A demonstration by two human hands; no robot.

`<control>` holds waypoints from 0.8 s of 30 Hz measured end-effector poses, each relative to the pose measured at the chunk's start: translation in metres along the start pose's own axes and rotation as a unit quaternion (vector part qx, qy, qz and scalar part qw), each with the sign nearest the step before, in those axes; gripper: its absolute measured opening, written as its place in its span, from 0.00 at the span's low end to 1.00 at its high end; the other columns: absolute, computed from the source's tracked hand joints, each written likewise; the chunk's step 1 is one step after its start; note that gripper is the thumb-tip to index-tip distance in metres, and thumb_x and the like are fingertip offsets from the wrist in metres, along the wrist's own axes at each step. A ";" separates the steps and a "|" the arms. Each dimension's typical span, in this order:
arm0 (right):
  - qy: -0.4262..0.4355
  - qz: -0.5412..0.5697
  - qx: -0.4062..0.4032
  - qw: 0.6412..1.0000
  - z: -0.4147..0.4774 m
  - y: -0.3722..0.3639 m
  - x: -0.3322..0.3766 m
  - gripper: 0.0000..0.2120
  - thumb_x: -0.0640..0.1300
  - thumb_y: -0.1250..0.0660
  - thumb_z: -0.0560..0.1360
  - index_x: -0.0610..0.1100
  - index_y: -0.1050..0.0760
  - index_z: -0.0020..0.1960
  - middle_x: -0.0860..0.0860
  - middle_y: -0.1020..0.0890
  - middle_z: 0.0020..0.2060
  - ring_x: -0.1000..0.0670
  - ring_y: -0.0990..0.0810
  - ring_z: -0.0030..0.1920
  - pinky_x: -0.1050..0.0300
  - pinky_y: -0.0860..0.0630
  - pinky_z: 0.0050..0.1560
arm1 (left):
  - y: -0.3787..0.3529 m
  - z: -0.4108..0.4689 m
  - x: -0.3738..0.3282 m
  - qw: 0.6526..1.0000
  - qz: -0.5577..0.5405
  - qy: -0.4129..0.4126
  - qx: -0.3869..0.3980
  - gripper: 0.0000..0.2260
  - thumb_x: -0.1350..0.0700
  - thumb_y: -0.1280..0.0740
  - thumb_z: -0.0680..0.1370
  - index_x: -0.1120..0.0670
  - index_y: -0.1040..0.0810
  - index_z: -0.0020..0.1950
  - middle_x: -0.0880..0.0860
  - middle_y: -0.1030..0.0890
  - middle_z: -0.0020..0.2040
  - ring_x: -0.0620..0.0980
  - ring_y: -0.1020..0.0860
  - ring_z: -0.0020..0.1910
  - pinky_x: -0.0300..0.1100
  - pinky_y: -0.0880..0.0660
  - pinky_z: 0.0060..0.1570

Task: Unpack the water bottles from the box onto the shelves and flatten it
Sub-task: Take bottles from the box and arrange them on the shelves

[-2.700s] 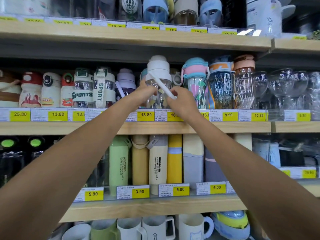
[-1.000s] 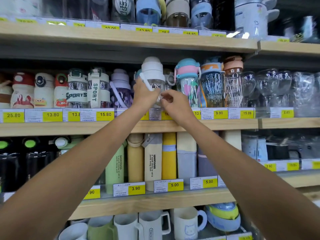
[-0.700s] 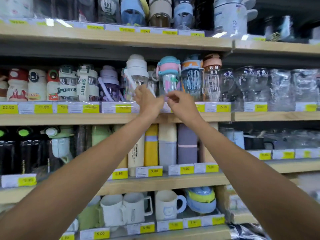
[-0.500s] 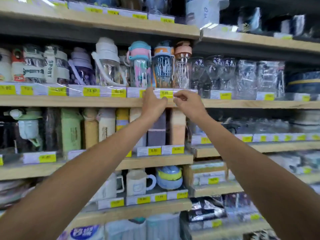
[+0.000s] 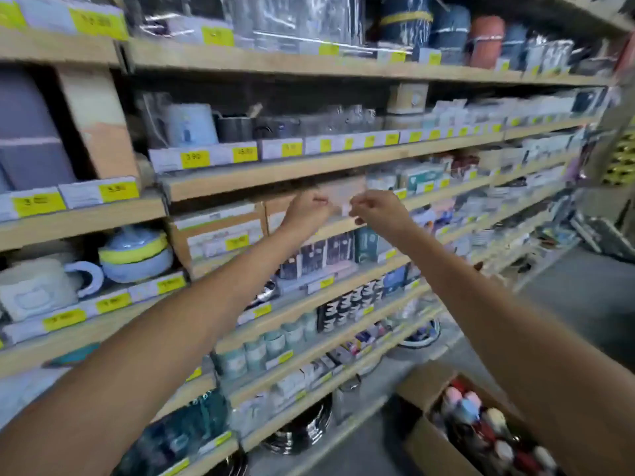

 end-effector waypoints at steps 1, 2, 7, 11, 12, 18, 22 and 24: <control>-0.020 -0.007 -0.005 1.000 -0.002 0.012 -0.024 0.09 0.36 0.37 0.76 0.32 0.21 0.49 0.35 0.18 0.43 0.47 0.22 0.39 0.59 0.26 0.38 | -0.026 0.002 0.006 1.000 0.003 0.004 0.027 0.10 0.62 0.36 0.75 0.63 0.21 0.53 0.61 0.20 0.55 0.56 0.22 0.52 0.37 0.34 0.44; -0.057 -0.014 -0.013 0.998 -0.009 0.028 -0.063 0.10 0.37 0.38 0.77 0.32 0.21 0.50 0.35 0.18 0.45 0.47 0.21 0.40 0.60 0.27 0.36 | -0.068 0.003 0.014 0.998 0.010 0.006 0.065 0.09 0.63 0.37 0.76 0.64 0.21 0.53 0.60 0.20 0.52 0.52 0.23 0.50 0.37 0.33 0.45; -0.197 -0.002 -0.040 0.980 -0.032 0.082 -0.208 0.11 0.37 0.39 0.78 0.31 0.22 0.53 0.33 0.19 0.48 0.47 0.23 0.37 0.60 0.30 0.33 | -0.225 0.012 0.045 0.976 0.061 0.012 0.207 0.04 0.62 0.38 0.78 0.59 0.24 0.48 0.56 0.25 0.44 0.48 0.27 0.38 0.34 0.33 0.35; -0.305 -0.021 -0.057 0.951 -0.043 0.135 -0.339 0.07 0.37 0.40 0.78 0.40 0.23 0.48 0.42 0.21 0.42 0.51 0.25 0.32 0.65 0.31 0.28 | -0.375 0.025 0.072 0.947 0.049 0.024 0.317 0.06 0.62 0.36 0.77 0.60 0.22 0.53 0.58 0.22 0.47 0.51 0.24 0.49 0.40 0.28 0.48; -0.332 -0.024 -0.062 0.941 -0.044 0.149 -0.373 0.07 0.37 0.41 0.78 0.41 0.24 0.48 0.43 0.22 0.41 0.53 0.26 0.31 0.65 0.32 0.27 | -0.411 0.027 0.076 0.936 0.049 0.022 0.347 0.04 0.63 0.36 0.77 0.58 0.24 0.50 0.59 0.24 0.45 0.50 0.25 0.48 0.40 0.30 0.44; -0.474 -0.034 -0.074 0.877 -0.069 0.202 -0.523 0.11 0.36 0.40 0.76 0.33 0.21 0.51 0.39 0.20 0.40 0.50 0.27 0.30 0.60 0.33 0.29 | -0.569 0.030 0.126 0.884 0.057 0.121 0.448 0.13 0.62 0.36 0.77 0.64 0.24 0.60 0.64 0.21 0.59 0.59 0.24 0.60 0.43 0.26 0.54; -0.538 -0.005 -0.093 0.838 -0.102 0.219 -0.597 0.11 0.34 0.41 0.74 0.40 0.25 0.35 0.42 0.24 0.32 0.48 0.27 0.28 0.61 0.34 0.28 | -0.644 0.015 0.159 0.853 0.062 0.170 0.490 0.09 0.63 0.36 0.77 0.61 0.22 0.56 0.64 0.21 0.52 0.53 0.23 0.52 0.38 0.28 0.43; -0.567 0.006 -0.106 0.817 -0.123 0.219 -0.630 0.11 0.36 0.41 0.76 0.42 0.26 0.36 0.44 0.24 0.32 0.50 0.24 0.29 0.61 0.33 0.28 | -0.673 0.003 0.177 0.834 0.070 0.191 0.512 0.03 0.62 0.36 0.76 0.58 0.23 0.45 0.60 0.24 0.45 0.51 0.26 0.49 0.40 0.32 0.46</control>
Point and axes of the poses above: each hand's wrist, its own z-axis towards the middle knuckle, its own y-axis out of the back of the hand, x = y × z, the point moved 6 cm from there along z, towards the middle knuckle
